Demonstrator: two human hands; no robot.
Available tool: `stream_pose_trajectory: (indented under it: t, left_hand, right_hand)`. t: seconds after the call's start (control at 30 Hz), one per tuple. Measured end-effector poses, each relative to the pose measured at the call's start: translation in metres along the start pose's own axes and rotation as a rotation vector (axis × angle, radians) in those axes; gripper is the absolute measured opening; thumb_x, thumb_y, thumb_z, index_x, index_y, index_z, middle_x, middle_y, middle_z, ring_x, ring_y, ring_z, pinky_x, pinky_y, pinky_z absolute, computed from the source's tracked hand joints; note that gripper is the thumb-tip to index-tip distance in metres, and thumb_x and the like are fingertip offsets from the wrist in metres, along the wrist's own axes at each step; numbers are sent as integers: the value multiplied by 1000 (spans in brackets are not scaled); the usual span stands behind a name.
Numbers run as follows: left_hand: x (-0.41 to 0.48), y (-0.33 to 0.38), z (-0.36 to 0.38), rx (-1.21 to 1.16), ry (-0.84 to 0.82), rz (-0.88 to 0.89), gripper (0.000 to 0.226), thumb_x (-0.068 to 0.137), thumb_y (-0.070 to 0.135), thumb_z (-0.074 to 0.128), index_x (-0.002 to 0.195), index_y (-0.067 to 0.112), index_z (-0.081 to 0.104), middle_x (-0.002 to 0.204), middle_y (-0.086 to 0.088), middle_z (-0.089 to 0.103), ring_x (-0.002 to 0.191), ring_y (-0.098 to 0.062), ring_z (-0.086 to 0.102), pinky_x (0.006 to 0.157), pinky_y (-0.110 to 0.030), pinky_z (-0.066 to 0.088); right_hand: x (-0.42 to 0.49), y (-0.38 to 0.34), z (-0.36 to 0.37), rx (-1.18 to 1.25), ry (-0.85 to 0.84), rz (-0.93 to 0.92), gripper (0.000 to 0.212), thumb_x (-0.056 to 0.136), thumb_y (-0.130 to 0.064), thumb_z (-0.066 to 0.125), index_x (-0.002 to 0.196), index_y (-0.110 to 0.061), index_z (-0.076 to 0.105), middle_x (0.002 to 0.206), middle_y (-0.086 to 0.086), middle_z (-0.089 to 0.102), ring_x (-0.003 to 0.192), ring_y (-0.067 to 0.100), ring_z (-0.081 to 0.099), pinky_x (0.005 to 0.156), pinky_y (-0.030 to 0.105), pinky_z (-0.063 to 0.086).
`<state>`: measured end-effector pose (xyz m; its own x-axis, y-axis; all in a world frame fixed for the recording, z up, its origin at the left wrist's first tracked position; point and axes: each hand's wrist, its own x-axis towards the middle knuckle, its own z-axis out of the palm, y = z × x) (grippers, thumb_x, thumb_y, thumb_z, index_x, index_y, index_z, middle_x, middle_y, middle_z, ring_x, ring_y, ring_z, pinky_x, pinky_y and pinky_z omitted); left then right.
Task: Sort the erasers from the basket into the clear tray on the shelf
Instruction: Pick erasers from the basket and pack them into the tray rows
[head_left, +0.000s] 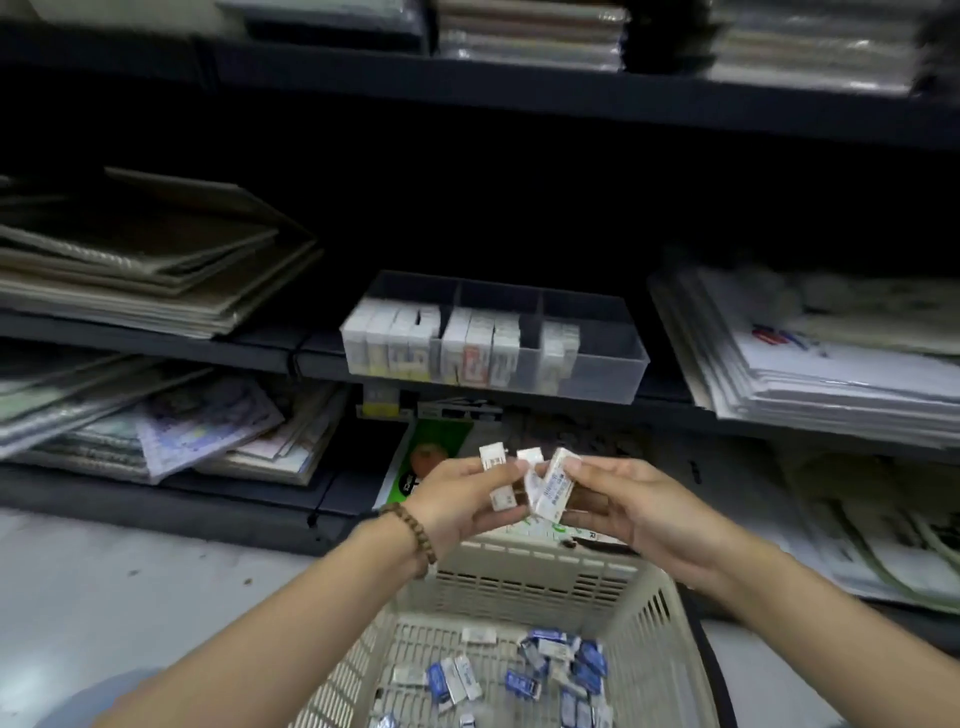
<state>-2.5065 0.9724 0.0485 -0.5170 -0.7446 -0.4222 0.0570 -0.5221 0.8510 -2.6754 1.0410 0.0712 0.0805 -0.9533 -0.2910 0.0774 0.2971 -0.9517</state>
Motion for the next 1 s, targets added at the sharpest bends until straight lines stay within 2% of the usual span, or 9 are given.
stream_pose_trajectory:
  t: [0.13, 0.27, 0.37, 0.5, 0.63, 0.7, 0.8, 0.87, 1.0]
  left_hand:
    - [6, 10, 7, -66, 15, 52, 23, 89, 16, 60, 107, 3, 65, 93, -10, 73, 75, -14, 71, 62, -20, 56]
    - [11, 15, 1, -149, 46, 79, 29, 87, 20, 61, 111, 5, 61, 99, -13, 71, 81, -20, 72, 59, -24, 57]
    - [11, 10, 0, -71, 61, 73, 29, 86, 23, 62, 110, 6, 61, 98, -12, 72, 80, -20, 72, 57, -22, 56]
    - [11, 2, 3, 15, 39, 101, 30, 83, 24, 64, 108, 7, 63, 98, -11, 72, 83, -19, 71, 57, -20, 55]
    - [9, 5, 3, 116, -25, 185, 44, 66, 33, 73, 104, 11, 67, 95, -7, 73, 86, -17, 71, 64, -22, 56]
    - [8, 7, 1, 167, -82, 226, 46, 61, 29, 78, 103, 15, 67, 95, -5, 74, 88, -16, 70, 68, -22, 55]
    - [8, 6, -2, 243, -140, 256, 39, 68, 16, 78, 105, 16, 67, 96, -4, 74, 90, -17, 70, 71, -22, 55]
    - [9, 6, -4, 268, -145, 263, 35, 74, 12, 74, 108, 13, 64, 97, -5, 73, 90, -17, 70, 71, -22, 55]
    - [15, 5, -2, 55, -35, 186, 12, 94, 14, 50, 98, 2, 51, 95, -12, 73, 85, -21, 71, 65, -24, 57]
  right_hand:
    - [-1, -20, -6, -87, 22, -58, 29, 95, -25, 48, 110, -13, 69, 105, 8, 72, 99, 18, 68, 83, 22, 55]
    - [0, -29, -15, -67, 112, -85, 23, 91, -26, 54, 104, -15, 71, 97, 6, 74, 79, 8, 67, 63, 16, 51]
    - [4, -26, -13, -54, 141, -83, 22, 88, -24, 60, 106, -13, 67, 94, 8, 73, 73, 9, 65, 57, 17, 49]
    - [8, -18, -4, -67, 164, -111, 17, 86, -16, 64, 101, -8, 67, 87, 10, 72, 73, 14, 67, 63, 20, 55]
    - [12, -19, 0, -159, 222, -181, 17, 82, -9, 69, 98, -4, 66, 83, 13, 68, 68, 13, 69, 59, 21, 56]
    - [14, -20, 1, -160, 237, -177, 21, 80, -8, 71, 100, -4, 66, 82, 12, 66, 65, 12, 68, 56, 19, 53]
    - [15, -19, 0, -146, 171, -68, 26, 81, -17, 71, 106, -11, 68, 93, 9, 72, 73, 14, 70, 62, 19, 54]
    - [15, -19, -1, -165, 124, -16, 23, 83, -22, 69, 104, -13, 69, 90, 7, 75, 72, 13, 70, 63, 17, 54]
    - [14, -22, -6, -128, 163, -57, 17, 84, -22, 68, 99, -15, 71, 89, 7, 75, 76, 14, 71, 62, 17, 54]
